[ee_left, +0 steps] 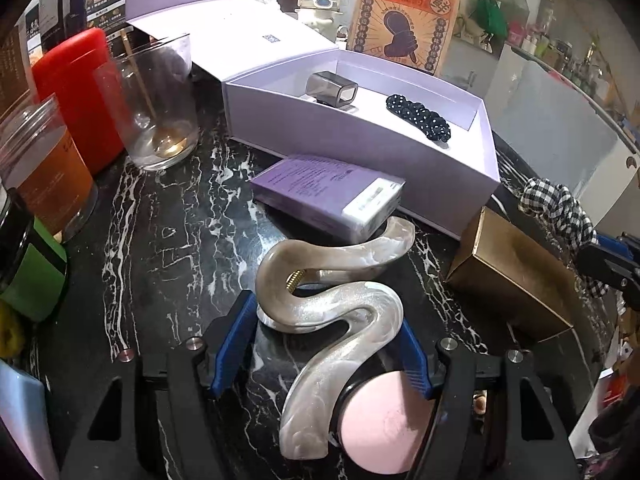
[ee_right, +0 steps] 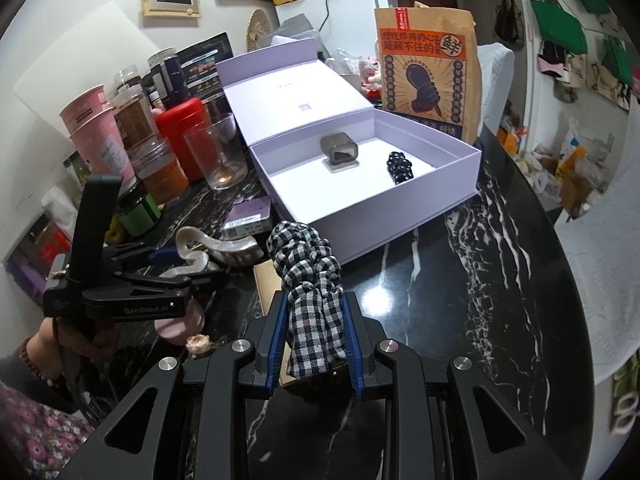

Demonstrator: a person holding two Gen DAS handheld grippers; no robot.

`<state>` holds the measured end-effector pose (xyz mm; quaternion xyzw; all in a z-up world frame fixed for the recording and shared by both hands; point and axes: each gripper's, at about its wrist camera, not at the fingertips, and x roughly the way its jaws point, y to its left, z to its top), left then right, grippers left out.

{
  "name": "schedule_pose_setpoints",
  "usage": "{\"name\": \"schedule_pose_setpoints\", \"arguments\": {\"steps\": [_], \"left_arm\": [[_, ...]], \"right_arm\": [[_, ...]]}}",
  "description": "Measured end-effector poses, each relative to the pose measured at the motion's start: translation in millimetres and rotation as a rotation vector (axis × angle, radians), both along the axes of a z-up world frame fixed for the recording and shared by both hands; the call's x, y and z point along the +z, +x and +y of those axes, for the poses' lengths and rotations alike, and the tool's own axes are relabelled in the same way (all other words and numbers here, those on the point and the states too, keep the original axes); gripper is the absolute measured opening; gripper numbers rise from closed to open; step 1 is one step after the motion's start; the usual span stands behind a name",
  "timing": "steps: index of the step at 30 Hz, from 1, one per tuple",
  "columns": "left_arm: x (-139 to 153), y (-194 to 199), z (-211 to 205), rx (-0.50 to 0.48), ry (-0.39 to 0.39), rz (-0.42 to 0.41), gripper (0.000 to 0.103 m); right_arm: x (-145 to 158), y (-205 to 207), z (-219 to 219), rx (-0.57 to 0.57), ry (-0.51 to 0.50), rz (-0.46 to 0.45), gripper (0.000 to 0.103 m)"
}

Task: Organize rigid objects
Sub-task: 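Grasp the pearly wavy hair clip with the left tool, holding the scrunchie in the right, then carry the pearly clip and gingham scrunchie together into the lavender box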

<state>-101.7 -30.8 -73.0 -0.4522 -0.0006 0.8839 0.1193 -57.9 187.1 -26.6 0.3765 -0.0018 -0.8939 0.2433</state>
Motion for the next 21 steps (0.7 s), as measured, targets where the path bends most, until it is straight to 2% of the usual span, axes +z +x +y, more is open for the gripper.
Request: {"name": "schedule_pose_setpoints", "arguments": {"steps": [5,15,21], "left_arm": [[4,2,-6,0.021,0.046,-0.016,0.066],[26,11,-11,0.032,0.093,0.002,0.066],[47,18,-9,0.034,0.088,0.056,0.066]], "right_arm": [[1,2,0,0.000,-0.004,0.004,0.026],[10,11,0,0.005,-0.015,0.038,0.026],[14,18,1,-0.005,-0.029,0.048,0.026]]}}
